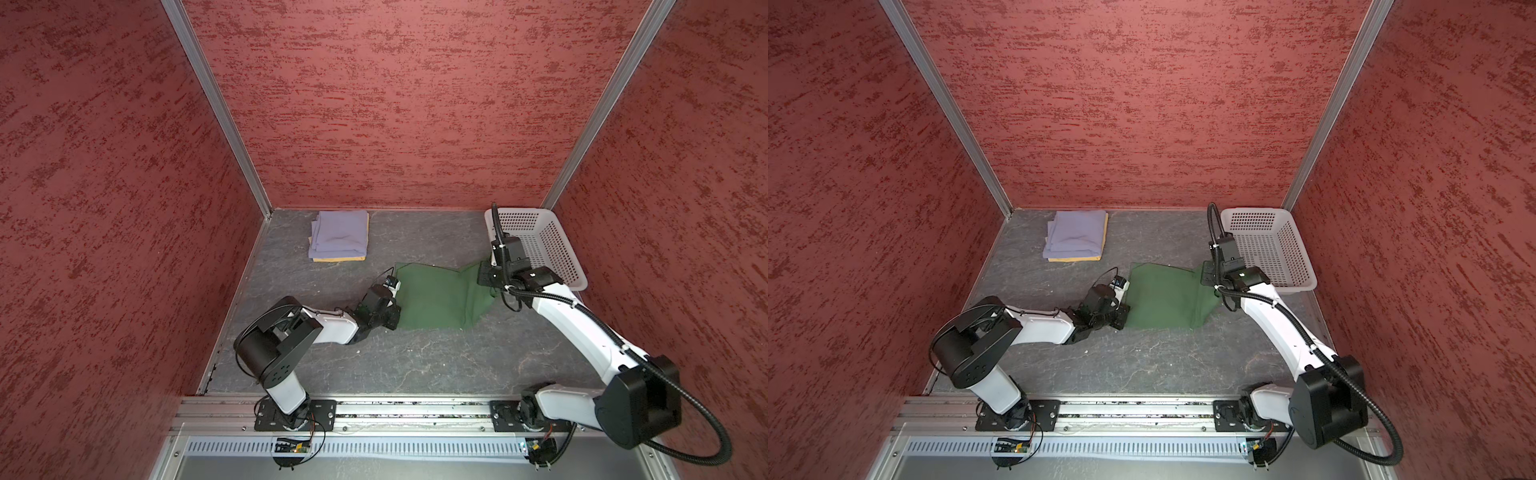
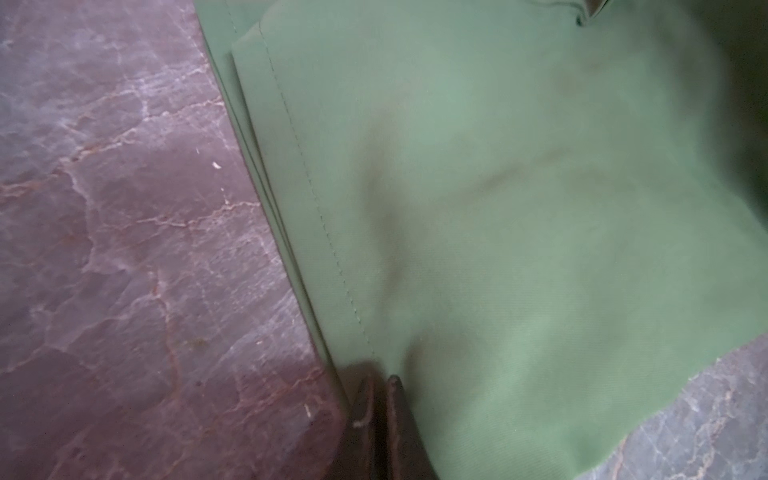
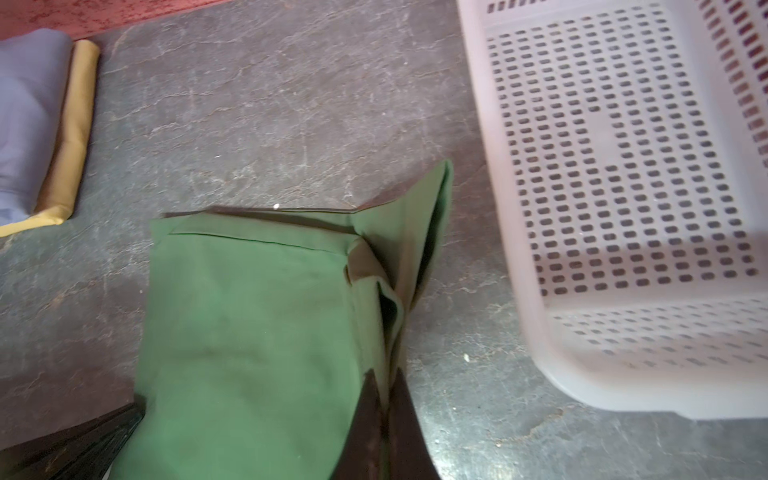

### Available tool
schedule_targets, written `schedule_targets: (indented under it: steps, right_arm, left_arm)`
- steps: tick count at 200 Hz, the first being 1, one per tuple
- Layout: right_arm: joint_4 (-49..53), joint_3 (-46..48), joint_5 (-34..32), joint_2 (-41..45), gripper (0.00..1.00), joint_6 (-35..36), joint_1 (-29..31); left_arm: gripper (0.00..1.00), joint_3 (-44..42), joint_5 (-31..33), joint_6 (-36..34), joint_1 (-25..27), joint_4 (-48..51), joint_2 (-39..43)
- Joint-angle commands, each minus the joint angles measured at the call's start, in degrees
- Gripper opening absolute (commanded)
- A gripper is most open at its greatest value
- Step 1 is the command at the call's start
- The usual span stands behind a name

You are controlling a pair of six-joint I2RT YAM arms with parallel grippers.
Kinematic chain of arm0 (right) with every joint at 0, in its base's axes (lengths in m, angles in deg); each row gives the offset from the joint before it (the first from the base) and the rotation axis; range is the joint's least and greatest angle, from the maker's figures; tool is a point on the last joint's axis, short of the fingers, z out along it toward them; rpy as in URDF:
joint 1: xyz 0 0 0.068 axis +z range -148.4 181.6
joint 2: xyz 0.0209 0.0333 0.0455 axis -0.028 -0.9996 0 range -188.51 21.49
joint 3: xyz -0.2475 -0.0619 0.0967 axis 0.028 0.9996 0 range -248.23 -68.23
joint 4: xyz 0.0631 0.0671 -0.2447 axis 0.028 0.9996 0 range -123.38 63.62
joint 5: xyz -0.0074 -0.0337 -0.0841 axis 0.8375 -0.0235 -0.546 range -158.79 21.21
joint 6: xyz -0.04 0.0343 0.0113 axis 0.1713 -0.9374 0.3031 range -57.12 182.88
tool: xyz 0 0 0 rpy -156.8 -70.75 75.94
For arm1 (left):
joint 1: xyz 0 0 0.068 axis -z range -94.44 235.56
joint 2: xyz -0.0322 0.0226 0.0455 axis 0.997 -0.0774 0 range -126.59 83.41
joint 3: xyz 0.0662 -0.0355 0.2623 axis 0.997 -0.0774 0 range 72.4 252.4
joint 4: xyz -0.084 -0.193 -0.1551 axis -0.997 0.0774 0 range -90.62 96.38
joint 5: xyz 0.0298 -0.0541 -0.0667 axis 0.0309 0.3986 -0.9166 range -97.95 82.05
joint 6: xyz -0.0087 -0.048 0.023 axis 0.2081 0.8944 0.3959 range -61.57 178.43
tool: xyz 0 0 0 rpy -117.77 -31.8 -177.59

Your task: Fold and stack the skirts

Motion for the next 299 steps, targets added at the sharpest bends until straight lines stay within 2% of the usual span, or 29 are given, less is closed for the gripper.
schedule_targets:
  steps: [1, 24, 47, 106, 145, 186, 254, 299]
  right_arm:
    - [0.3, -2.0, -2.4, -0.9, 0.00, -0.5, 1.1]
    - [0.1, -1.9, -2.5, -1.4, 0.00, -0.9, 1.4]
    - [-0.3, -1.9, -2.2, -1.7, 0.00, -0.9, 1.5]
    - [-0.8, -2.0, -0.9, -0.6, 0.00, -0.8, 1.6]
    - [-0.5, -2.8, 0.5, -0.1, 0.00, -0.8, 1.7]
    - [-0.9, -3.7, 2.4, 0.2, 0.00, -1.6, 2.5]
    - [-2.9, -6.6, 3.3, -1.7, 0.00, -3.7, 6.5]
    - [-3.0, -6.8, 0.8, -3.2, 0.00, -3.3, 7.0]
  left_arm:
    - [0.10, 2.1, 2.5, -0.7, 2.1, 0.5, 2.9]
    - [0.10, 7.5, 5.1, -4.5, 6.2, 6.1, 5.2]
    - [0.10, 11.7, 4.9, -6.5, 9.7, 7.4, 4.5]
    - [0.07, 19.6, -3.5, -4.5, 13.9, 2.3, -8.7]
    - [0.05, 24.9, -8.8, -3.2, 14.2, 4.0, -17.3]
    - [0.04, 27.1, -10.0, -3.6, 14.1, 8.1, -20.9]
    - [0.03, 25.5, -9.3, -3.5, 13.7, 8.0, -20.9]
    - [0.04, 21.6, -8.5, -3.0, 11.4, 5.7, -14.6]
